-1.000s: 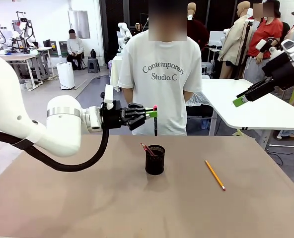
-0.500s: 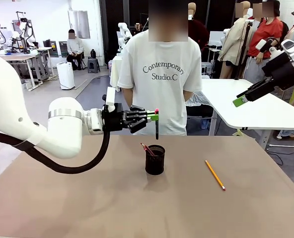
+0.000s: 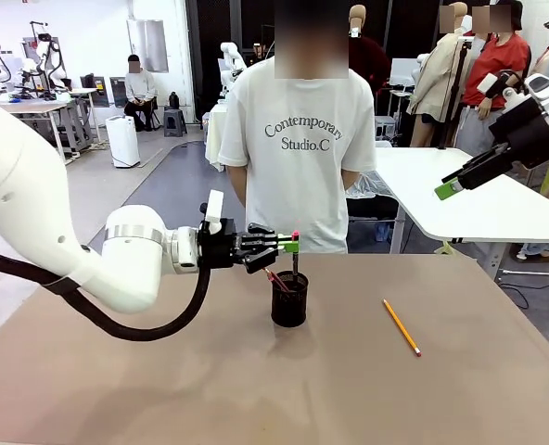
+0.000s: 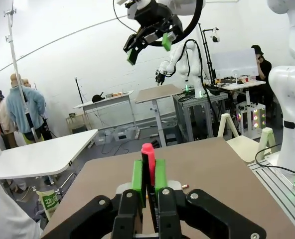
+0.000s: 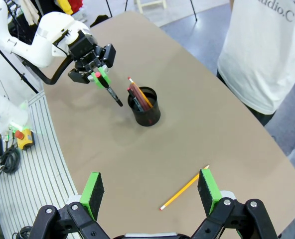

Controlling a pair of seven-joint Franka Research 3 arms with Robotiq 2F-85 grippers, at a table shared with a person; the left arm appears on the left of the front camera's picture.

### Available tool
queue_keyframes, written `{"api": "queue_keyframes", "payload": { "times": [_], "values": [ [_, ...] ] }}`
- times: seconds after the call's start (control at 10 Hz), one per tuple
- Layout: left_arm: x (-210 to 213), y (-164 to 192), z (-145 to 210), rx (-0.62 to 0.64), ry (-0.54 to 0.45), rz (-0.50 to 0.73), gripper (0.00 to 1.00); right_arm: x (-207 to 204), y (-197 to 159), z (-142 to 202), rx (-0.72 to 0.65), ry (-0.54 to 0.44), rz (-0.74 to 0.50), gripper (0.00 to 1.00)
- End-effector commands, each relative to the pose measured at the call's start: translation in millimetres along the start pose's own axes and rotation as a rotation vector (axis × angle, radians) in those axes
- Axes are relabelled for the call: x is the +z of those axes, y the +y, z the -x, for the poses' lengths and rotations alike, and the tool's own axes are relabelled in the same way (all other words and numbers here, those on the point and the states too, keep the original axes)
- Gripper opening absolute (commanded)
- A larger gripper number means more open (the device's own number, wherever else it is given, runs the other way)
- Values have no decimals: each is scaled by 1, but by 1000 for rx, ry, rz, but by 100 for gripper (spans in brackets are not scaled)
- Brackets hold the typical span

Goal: Place the pens into the pen holder.
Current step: Pick up a writing instrument from the table and place it into the Pen holder.

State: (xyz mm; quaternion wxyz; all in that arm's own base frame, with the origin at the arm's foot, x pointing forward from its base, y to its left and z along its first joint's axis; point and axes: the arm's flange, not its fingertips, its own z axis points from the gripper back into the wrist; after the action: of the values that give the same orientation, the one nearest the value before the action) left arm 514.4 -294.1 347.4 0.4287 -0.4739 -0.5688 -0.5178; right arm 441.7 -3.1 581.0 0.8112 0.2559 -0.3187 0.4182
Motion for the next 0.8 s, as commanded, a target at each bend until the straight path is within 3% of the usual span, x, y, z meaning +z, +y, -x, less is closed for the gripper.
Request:
{"api": "queue_keyframes", "payload": {
  "times": [0.0, 0.5, 0.7],
  "values": [
    [2, 12, 12, -21, -25, -8, 0, 0, 0, -2, 5, -11, -3, 100],
    [3, 27, 40, 8, -39, -64, 0, 0, 0, -2, 5, -11, -3, 100],
    [2, 28, 41, 7, -46, -70, 39, 0, 0, -2, 5, -11, -3, 100]
  ]
}}
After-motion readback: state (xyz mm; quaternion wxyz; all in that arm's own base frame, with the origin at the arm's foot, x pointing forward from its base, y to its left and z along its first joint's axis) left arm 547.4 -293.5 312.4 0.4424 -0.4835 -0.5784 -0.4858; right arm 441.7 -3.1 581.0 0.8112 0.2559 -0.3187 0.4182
